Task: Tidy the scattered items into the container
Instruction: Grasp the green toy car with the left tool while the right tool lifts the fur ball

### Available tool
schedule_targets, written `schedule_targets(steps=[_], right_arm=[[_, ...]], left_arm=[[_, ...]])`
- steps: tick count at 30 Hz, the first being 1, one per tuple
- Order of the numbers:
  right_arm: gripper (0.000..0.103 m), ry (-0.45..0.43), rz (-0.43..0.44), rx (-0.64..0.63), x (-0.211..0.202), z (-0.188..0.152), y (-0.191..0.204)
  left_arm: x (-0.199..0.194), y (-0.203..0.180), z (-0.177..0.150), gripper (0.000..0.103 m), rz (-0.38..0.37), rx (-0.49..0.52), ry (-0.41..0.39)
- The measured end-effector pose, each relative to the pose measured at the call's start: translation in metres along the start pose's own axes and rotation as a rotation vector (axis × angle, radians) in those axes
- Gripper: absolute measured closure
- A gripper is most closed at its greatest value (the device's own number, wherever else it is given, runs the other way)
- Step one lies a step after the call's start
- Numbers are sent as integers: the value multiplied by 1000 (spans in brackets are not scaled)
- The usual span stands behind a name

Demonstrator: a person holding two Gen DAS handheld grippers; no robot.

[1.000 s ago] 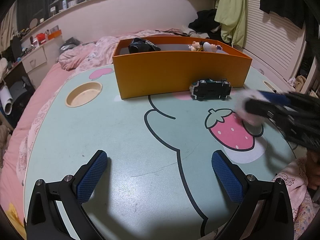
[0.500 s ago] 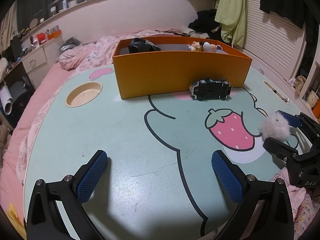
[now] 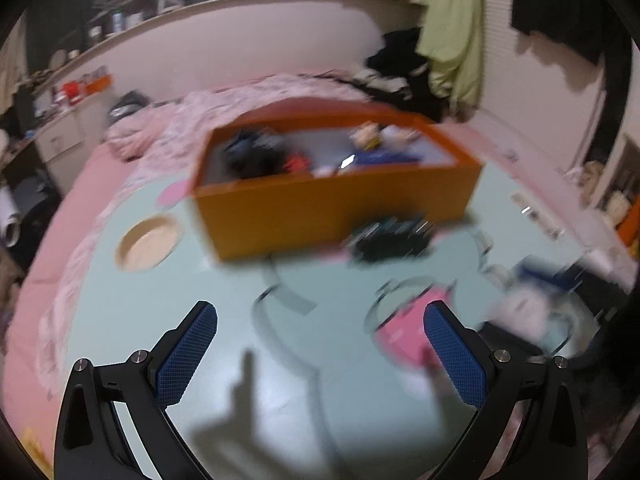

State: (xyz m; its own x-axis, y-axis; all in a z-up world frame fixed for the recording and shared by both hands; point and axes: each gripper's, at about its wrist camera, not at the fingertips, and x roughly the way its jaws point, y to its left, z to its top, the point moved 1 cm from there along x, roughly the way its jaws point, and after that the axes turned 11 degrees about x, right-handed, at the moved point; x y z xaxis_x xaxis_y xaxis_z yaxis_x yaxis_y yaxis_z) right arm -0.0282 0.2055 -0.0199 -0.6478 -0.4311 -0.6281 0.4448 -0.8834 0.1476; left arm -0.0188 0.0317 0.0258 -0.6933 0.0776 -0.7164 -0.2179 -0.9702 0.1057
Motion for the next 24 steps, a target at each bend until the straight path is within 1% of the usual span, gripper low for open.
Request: schedule_targets(steps=[1, 2, 6, 9, 11, 13, 14, 15, 16, 20, 22, 24], right_arm=[[62, 6, 17, -11, 1, -1, 1], [65, 12, 25, -9, 3, -2, 0], [65, -48, 28, 91, -11, -3, -21], [65, -81, 38, 142, -21, 0, -37], [65, -88, 44, 158, -24, 3, -42], [65, -91, 57, 163, -24, 5, -41], [65, -88, 61, 162, -24, 6, -40], [65, -85, 64, 158, -23, 5, -38], [65, -81, 67, 152, -22, 5, -36], [65, -73, 70, 142, -21, 3, -33], [65, -76, 69, 141, -22, 4, -34], [65, -79, 68, 141, -23, 5, -34]], left_arm=[[6, -5, 9, 0, -12, 4, 7], [12, -9, 15, 0, -17, 9, 17], [41, -30, 32, 0, -33, 40, 75], [59, -37, 40, 0, -3, 47, 117], [66, -36, 44, 0, 28, 24, 124], [72, -31, 48, 0, 23, -17, 120], [74, -30, 48, 4, 11, -33, 120], [77, -29, 47, 21, -9, -45, 123], [79, -28, 45, 31, -33, -45, 131], [75, -25, 36, 31, -72, -33, 121], [65, -19, 29, 31, -106, -43, 98], [50, -11, 24, 31, -115, -51, 69]])
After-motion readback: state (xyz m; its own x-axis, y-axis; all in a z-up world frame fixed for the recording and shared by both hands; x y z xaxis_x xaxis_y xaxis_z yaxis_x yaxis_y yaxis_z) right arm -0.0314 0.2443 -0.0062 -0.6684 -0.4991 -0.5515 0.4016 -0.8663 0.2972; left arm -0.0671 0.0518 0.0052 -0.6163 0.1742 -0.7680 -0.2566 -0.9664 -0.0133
